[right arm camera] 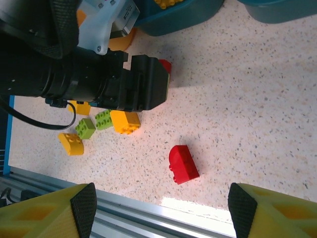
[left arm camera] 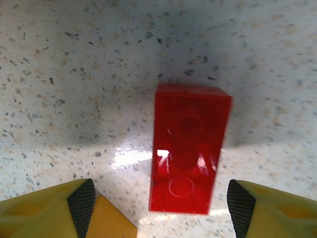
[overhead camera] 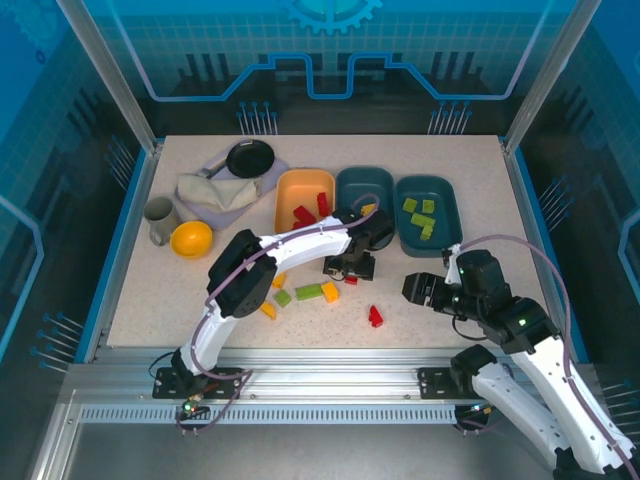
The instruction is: Sort the legos into containers by color
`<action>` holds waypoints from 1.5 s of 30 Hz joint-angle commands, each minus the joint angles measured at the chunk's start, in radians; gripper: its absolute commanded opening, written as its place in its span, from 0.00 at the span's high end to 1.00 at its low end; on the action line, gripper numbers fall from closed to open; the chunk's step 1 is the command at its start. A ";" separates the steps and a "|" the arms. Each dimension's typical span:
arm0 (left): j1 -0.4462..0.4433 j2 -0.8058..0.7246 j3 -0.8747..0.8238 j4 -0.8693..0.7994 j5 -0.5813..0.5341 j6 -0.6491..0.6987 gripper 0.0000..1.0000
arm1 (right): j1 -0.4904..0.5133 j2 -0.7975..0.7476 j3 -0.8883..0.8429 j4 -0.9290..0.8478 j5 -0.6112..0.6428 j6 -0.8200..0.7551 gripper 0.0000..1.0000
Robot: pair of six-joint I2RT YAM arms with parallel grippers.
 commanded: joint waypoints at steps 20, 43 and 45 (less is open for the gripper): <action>0.012 -0.103 0.039 -0.045 -0.084 0.008 0.68 | 0.009 0.023 0.045 -0.050 -0.033 -0.041 0.27; 0.536 0.164 0.460 -0.007 0.205 -0.063 0.67 | 0.137 0.473 0.257 0.240 -0.045 -0.070 0.28; 0.548 0.212 0.497 -0.019 0.208 -0.080 0.67 | 0.137 0.467 0.250 0.239 -0.040 -0.062 0.28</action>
